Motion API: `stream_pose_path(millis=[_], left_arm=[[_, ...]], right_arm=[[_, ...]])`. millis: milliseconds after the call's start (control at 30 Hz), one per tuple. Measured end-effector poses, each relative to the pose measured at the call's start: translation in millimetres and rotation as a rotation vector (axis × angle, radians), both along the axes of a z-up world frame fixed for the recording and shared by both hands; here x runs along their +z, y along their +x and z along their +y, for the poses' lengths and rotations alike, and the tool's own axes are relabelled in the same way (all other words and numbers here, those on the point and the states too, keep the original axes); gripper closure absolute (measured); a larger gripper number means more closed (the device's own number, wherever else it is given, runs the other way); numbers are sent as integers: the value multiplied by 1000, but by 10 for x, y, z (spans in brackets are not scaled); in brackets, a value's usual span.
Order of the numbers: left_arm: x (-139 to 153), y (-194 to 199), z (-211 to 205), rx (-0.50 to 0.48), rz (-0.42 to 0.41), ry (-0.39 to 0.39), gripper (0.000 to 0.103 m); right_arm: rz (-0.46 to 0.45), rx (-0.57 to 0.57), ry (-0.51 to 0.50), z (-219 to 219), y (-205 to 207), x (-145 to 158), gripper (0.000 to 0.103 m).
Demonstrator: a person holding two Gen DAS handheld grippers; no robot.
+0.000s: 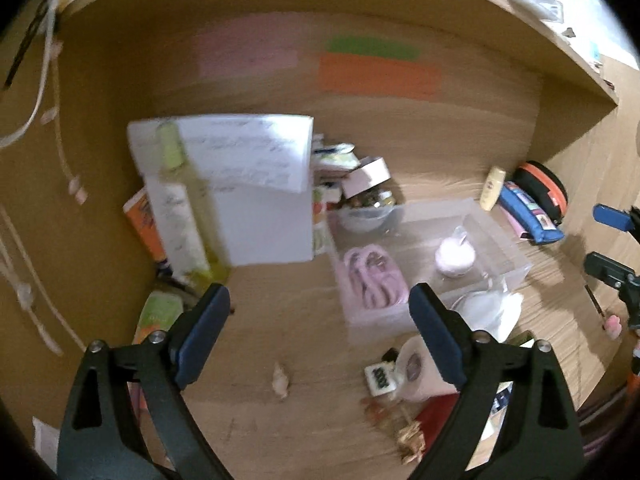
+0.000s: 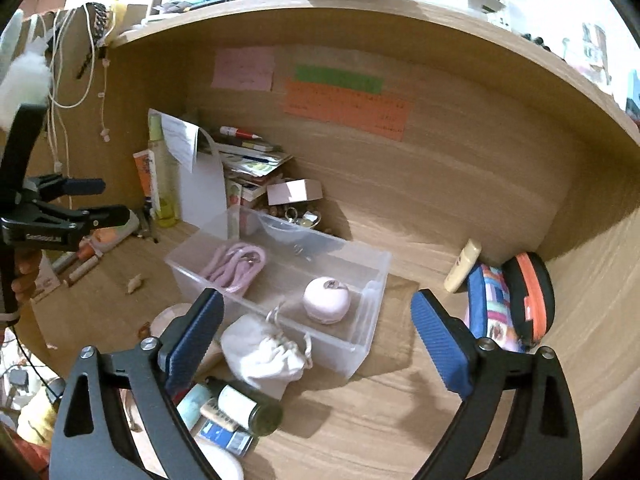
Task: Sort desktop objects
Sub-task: 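Grasp the seashell with the left tool while the right tool grasps the green bottle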
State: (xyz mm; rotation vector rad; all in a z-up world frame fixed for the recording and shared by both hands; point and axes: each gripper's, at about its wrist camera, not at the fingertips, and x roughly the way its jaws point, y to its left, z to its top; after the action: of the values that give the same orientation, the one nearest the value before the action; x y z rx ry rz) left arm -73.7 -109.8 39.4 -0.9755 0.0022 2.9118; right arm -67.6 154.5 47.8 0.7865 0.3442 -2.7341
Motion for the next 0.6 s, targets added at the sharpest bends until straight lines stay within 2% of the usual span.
stream_pose_path(millis=[133, 267, 400, 600], left_arm=[[-176, 44, -122, 44, -27, 6, 11], [-340, 62, -168, 58, -43, -12, 11], [-557, 39, -210, 77, -79, -49, 11], [-830, -19, -288, 92, -132, -55, 11]], right_arm=[[-28, 0, -21, 25, 12, -158, 8], [-60, -18, 7, 20, 3, -456, 8], [-122, 1, 4, 4, 7, -732, 8], [-199, 14, -31, 17, 20, -1019, 8]])
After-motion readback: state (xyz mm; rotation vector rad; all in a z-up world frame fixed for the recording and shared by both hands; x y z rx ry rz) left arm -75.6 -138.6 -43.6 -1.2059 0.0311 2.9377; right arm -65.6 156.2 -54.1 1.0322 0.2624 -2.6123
